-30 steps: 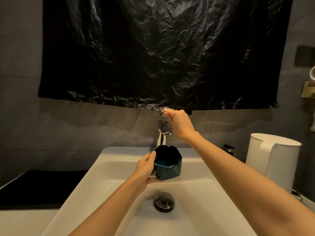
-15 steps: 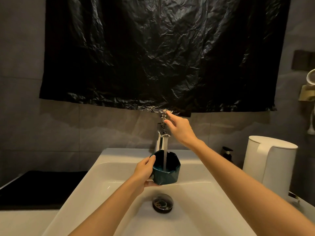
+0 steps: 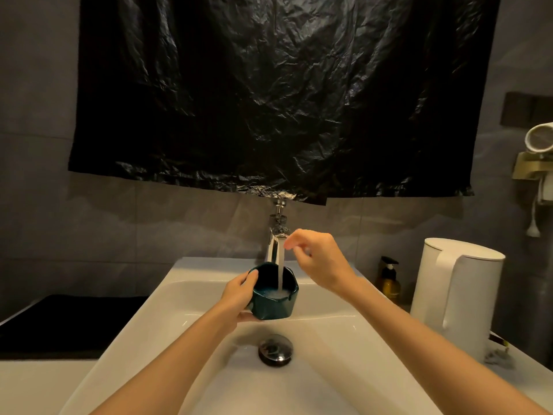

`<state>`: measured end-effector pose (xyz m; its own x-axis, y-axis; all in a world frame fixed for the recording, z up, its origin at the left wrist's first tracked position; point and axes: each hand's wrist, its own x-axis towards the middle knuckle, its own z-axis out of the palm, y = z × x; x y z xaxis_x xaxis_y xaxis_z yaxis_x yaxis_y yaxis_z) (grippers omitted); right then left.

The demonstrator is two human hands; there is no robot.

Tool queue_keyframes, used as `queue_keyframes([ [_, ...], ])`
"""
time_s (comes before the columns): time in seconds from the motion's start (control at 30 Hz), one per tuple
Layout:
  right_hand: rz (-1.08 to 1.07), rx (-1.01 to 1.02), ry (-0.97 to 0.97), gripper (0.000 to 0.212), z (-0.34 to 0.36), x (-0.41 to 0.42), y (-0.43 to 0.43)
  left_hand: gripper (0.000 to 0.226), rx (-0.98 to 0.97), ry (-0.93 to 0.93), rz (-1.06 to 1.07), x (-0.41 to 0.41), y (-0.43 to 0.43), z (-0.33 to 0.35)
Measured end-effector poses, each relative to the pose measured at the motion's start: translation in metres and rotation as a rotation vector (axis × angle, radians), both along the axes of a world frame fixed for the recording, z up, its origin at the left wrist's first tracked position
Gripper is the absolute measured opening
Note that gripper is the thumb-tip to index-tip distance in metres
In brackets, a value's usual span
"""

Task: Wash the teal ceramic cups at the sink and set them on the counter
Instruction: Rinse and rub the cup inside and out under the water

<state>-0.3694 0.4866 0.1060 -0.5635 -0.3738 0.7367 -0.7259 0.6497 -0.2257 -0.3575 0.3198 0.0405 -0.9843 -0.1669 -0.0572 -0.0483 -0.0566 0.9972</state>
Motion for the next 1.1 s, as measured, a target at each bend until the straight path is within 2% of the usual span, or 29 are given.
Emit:
queue_keyframes([
  [0.07, 0.015, 0.129, -0.024, 0.022, 0.001, 0.006, -0.004, 0.025, 0.003, 0.018, 0.015, -0.001, -0.002, 0.003],
  [0.2, -0.096, 0.645, -0.137, 0.024, -0.029, 0.021, -0.015, 0.027, -0.015, 0.086, 0.035, -0.002, -0.004, 0.005],
  [0.3, -0.006, 0.662, -0.234, 0.028, -0.046, 0.026, -0.028, 0.025, -0.056, 0.108, -0.034, 0.0, -0.002, 0.003],
  [0.37, -0.004, 0.69, -0.14, 0.038, -0.048, 0.015, -0.028, 0.025, -0.089, 0.122, -0.065, 0.001, 0.0, 0.004],
  [0.47, -0.191, 0.843, 0.053, 0.041, -0.049, 0.009, -0.024, 0.025, -0.101, 0.147, -0.034, -0.001, -0.001, 0.004],
  [0.5, -0.197, 0.843, 0.033, 0.041, -0.052, 0.01, -0.024, 0.026, -0.112, 0.147, -0.027, -0.001, -0.001, 0.003],
  [0.6, -0.035, 0.733, -0.098, 0.044, -0.057, 0.015, -0.026, 0.027, -0.149, 0.144, -0.067, -0.002, -0.001, -0.002],
  [0.7, -0.093, 0.789, -0.057, 0.058, -0.062, 0.01, -0.02, 0.028, -0.172, 0.154, -0.091, -0.003, 0.001, -0.002],
  [0.77, -0.141, 0.789, -0.071, 0.05, -0.064, 0.011, -0.02, 0.031, -0.197, 0.159, -0.056, -0.007, 0.0, -0.003],
  [0.8, -0.109, 0.757, -0.082, 0.048, -0.065, 0.014, -0.02, 0.032, -0.212, 0.162, -0.044, -0.008, -0.001, -0.003],
  [0.9, -0.058, 0.727, -0.058, 0.061, -0.072, 0.01, -0.02, 0.033, -0.239, 0.159, -0.046, -0.01, -0.002, -0.004],
  [1.0, -0.127, 0.719, -0.011, 0.041, -0.073, 0.007, -0.02, 0.035, -0.297, 0.197, -0.029, -0.014, -0.002, -0.008],
  [1.1, -0.092, 0.682, -0.079, 0.025, -0.069, 0.012, -0.014, 0.042, -0.625, 0.275, 0.077, -0.016, -0.008, -0.014],
])
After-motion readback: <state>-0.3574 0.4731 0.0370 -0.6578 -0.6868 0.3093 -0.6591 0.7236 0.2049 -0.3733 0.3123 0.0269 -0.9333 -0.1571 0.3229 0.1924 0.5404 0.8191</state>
